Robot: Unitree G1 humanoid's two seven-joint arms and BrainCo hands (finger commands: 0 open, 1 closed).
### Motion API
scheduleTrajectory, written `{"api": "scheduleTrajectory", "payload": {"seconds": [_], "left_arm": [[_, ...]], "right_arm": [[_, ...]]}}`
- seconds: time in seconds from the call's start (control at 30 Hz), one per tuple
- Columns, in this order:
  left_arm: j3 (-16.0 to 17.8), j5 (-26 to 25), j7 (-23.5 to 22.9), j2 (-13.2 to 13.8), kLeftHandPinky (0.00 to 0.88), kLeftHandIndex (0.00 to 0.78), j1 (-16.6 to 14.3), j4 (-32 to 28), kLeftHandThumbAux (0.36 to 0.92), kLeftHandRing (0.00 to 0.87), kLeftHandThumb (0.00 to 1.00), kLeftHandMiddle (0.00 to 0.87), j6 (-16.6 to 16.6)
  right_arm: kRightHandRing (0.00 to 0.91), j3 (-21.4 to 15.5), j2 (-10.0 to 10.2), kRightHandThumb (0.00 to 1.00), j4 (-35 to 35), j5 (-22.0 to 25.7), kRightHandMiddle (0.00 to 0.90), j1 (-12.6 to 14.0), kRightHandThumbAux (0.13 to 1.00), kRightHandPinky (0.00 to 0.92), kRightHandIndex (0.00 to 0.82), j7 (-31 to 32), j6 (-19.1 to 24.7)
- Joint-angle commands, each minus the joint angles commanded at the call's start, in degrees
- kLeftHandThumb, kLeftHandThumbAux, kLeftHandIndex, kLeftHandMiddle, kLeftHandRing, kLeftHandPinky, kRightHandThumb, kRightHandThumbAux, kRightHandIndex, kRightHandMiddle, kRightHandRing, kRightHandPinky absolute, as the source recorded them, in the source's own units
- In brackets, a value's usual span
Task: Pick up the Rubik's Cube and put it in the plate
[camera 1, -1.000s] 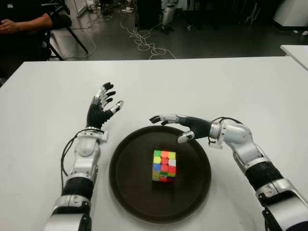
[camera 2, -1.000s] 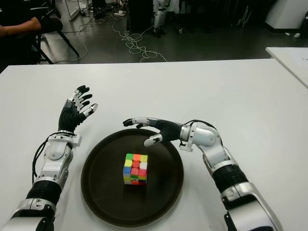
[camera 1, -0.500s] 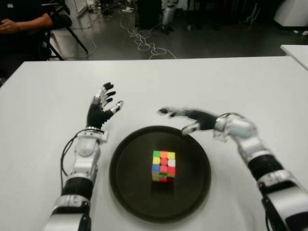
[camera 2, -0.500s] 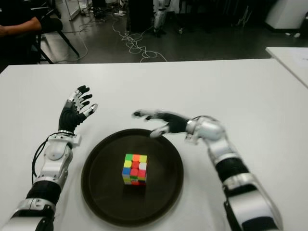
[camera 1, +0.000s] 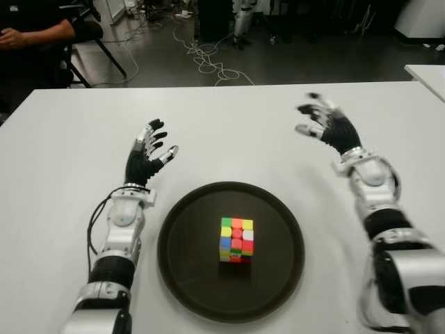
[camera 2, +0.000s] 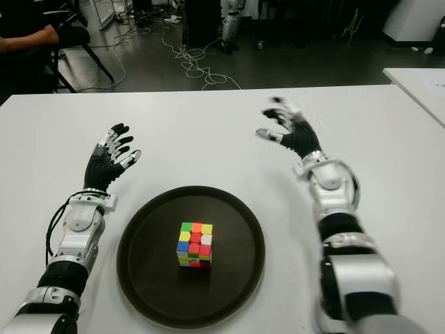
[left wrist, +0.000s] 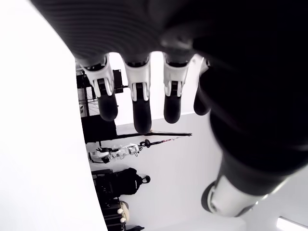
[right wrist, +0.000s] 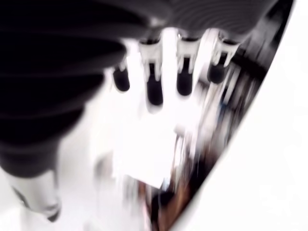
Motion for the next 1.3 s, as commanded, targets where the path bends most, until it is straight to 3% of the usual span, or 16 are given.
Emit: {"api": "scheduleTrajectory", "payload": {"seconds": [0.17,0.4,0.43,0.47,0.5,0.6,0.83,1.3], "left_arm": [[0.0,-0.1,0.0,-0.2,0.122,0.116,-0.1,0.4,0.780,0.132,0.069,0.137,-0.4],[0.1,-0.3,0.0,-0.4,0.136,0.117,-0.1,0.2,0.789,0.142,0.069,0.147,-0.9],[0.1,-0.3,0.0,-0.4,0.137,0.117,-0.2,0.3,0.792,0.142,0.070,0.147,-0.8],[0.1,-0.3,0.0,-0.3,0.137,0.117,-0.2,0.2,0.793,0.142,0.070,0.146,-0.7],[0.1,-0.3,0.0,-0.3,0.136,0.118,-0.3,0.3,0.796,0.142,0.072,0.147,-0.7],[0.1,-0.3,0.0,-0.3,0.132,0.117,-0.4,0.3,0.795,0.142,0.080,0.147,-0.5],[0.1,-0.2,0.0,-0.2,0.135,0.110,-0.4,0.4,0.792,0.143,0.084,0.144,-0.5],[0.1,-0.2,0.0,-0.2,0.134,0.109,-0.3,0.5,0.798,0.142,0.054,0.143,-0.8]], "right_arm": [[0.520,0.4,2.0,0.103,-6.4,-1.3,0.486,2.1,0.825,0.564,0.345,-3.7,4.7],[0.526,1.3,2.6,0.149,-10.7,-4.1,0.501,4.5,0.861,0.541,0.381,-6.8,4.8],[0.527,1.3,2.7,0.339,-10.9,-4.3,0.504,4.6,0.817,0.541,0.393,-7.0,4.8],[0.528,1.2,2.8,0.462,-11.1,-4.5,0.506,4.7,0.788,0.541,0.401,-7.3,4.6],[0.525,1.2,2.8,0.540,-11.3,-4.6,0.504,4.8,0.769,0.539,0.406,-7.6,4.6],[0.518,1.2,3.3,0.636,-12.2,-5.1,0.499,5.4,0.745,0.530,0.413,-8.6,4.4],[0.529,1.4,3.8,0.686,-13.4,-6.2,0.518,6.1,0.729,0.540,0.421,-10.9,4.1],[0.535,1.8,4.4,0.687,-12.9,-8.4,0.529,6.6,0.727,0.544,0.422,-13.1,1.6]]}}
